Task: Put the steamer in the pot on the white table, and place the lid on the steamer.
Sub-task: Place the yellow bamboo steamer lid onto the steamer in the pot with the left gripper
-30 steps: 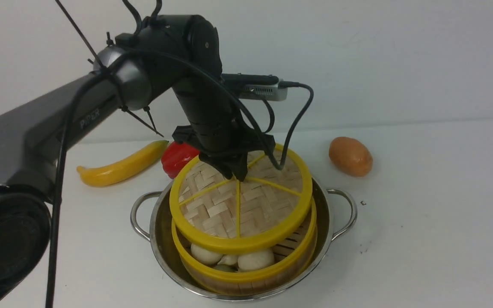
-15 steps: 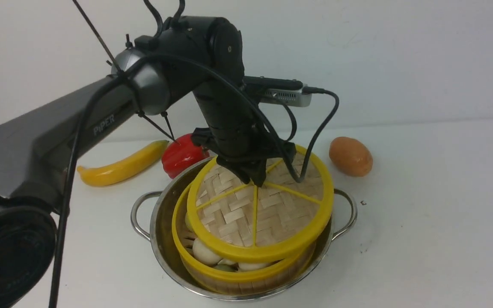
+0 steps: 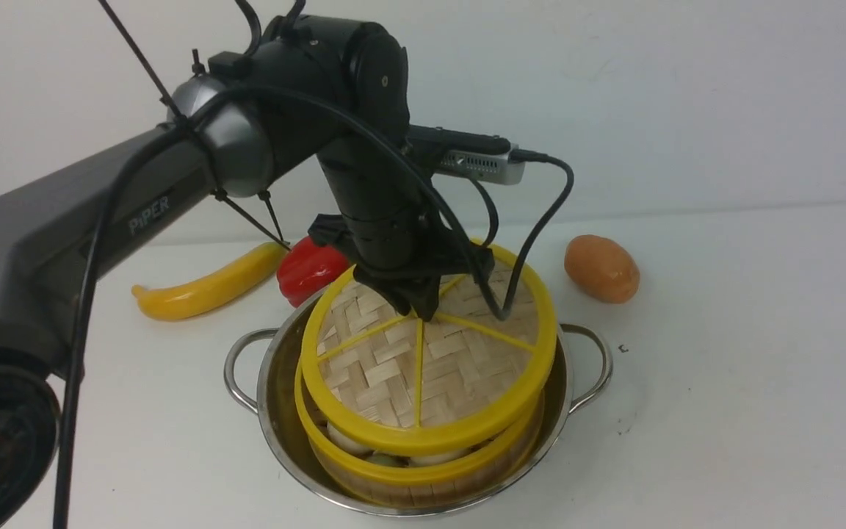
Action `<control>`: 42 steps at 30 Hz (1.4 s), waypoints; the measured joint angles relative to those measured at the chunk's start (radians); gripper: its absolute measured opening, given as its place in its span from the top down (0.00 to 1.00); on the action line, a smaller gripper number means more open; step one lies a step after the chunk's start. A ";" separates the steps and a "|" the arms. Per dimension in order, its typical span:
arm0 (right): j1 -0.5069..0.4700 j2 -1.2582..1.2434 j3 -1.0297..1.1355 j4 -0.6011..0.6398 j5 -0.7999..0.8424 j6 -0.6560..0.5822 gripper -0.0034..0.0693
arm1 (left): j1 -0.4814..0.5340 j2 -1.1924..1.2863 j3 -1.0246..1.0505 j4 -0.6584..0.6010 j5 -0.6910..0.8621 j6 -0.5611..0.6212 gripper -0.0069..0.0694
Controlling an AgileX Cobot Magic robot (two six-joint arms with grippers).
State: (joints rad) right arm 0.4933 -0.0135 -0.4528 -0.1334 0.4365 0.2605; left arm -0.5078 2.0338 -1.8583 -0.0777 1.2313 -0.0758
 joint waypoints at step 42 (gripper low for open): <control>0.000 0.000 0.000 0.004 -0.019 -0.002 0.96 | 0.000 0.007 0.067 -0.006 -0.015 0.000 0.82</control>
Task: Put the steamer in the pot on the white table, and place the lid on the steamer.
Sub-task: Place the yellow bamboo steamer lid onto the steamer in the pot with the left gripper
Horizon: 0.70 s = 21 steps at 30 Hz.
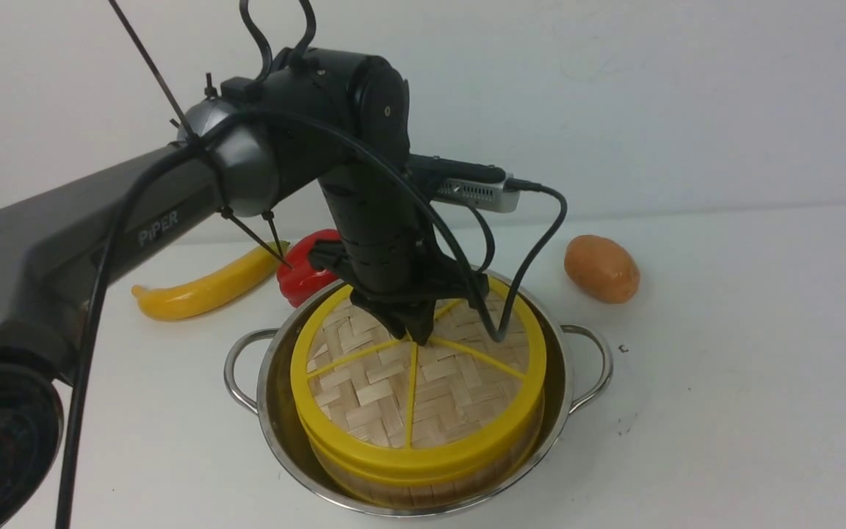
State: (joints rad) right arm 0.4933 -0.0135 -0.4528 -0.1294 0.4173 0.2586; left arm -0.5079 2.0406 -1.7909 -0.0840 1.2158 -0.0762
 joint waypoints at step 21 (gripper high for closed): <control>0.000 0.000 0.000 0.000 -0.030 0.000 0.96 | -0.001 -0.089 0.011 -0.008 0.009 -0.019 0.34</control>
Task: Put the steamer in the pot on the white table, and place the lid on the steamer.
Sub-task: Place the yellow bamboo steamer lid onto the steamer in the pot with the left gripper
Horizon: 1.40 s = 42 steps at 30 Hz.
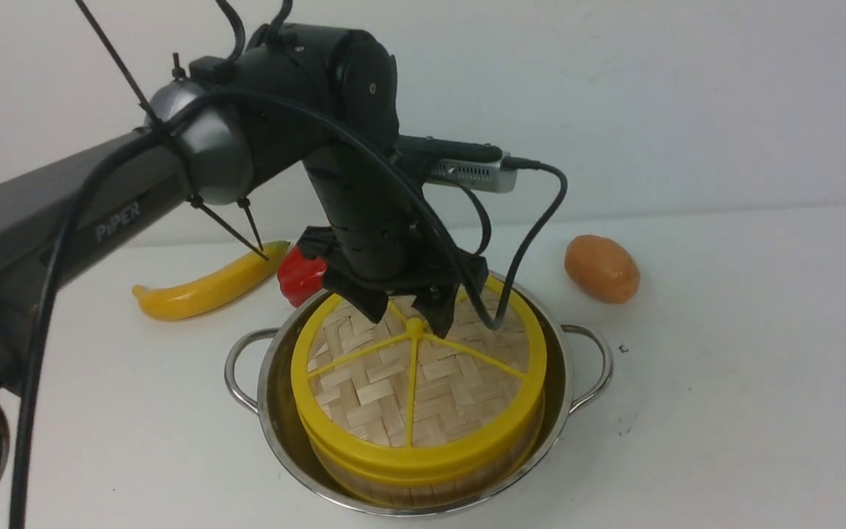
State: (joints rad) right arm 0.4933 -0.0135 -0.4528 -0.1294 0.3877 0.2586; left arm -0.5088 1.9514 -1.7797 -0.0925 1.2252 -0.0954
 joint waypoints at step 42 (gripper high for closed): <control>0.000 0.000 0.000 0.000 -0.075 0.001 0.96 | 0.046 -0.237 0.337 0.092 -0.009 -0.025 0.99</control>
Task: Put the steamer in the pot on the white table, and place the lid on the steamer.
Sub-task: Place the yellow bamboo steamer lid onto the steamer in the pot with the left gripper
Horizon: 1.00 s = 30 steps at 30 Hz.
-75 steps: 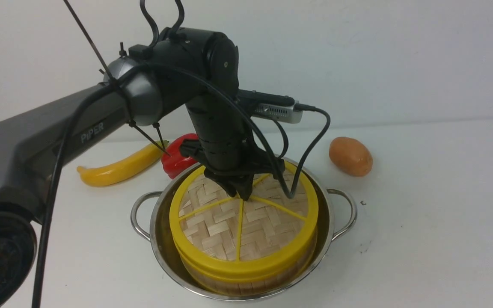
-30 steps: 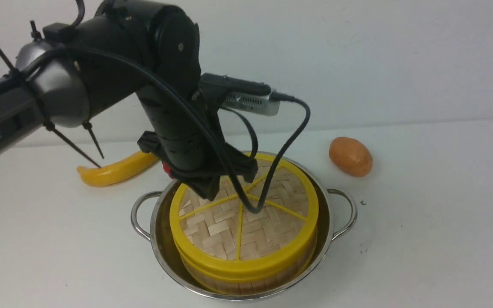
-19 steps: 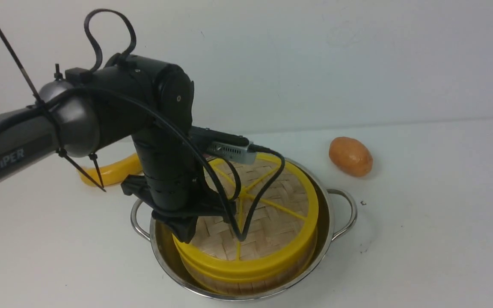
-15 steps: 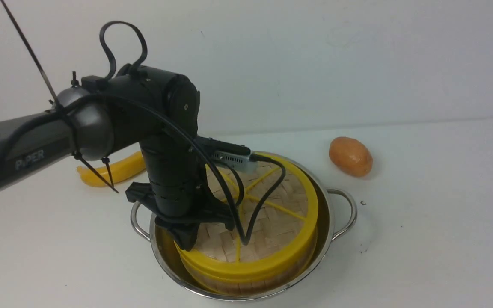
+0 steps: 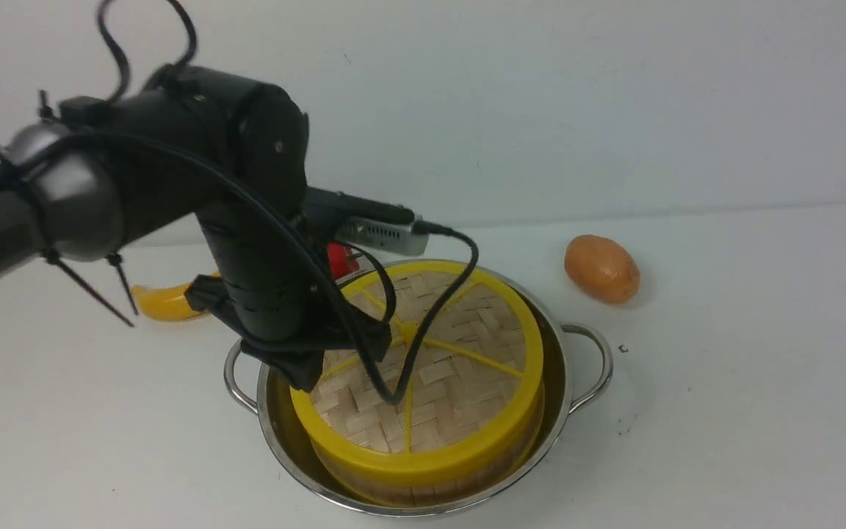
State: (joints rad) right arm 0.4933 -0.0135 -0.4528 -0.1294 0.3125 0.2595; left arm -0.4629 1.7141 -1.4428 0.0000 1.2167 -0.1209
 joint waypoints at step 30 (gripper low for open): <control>0.000 0.000 0.000 0.018 -0.001 0.000 0.96 | 0.000 0.444 -0.471 -0.147 -0.072 0.003 0.99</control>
State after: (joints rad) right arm 0.4933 -0.0135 -0.4528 -0.1110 0.3118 0.2595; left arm -0.4629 2.1584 -1.9137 -0.1470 1.1448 -0.1181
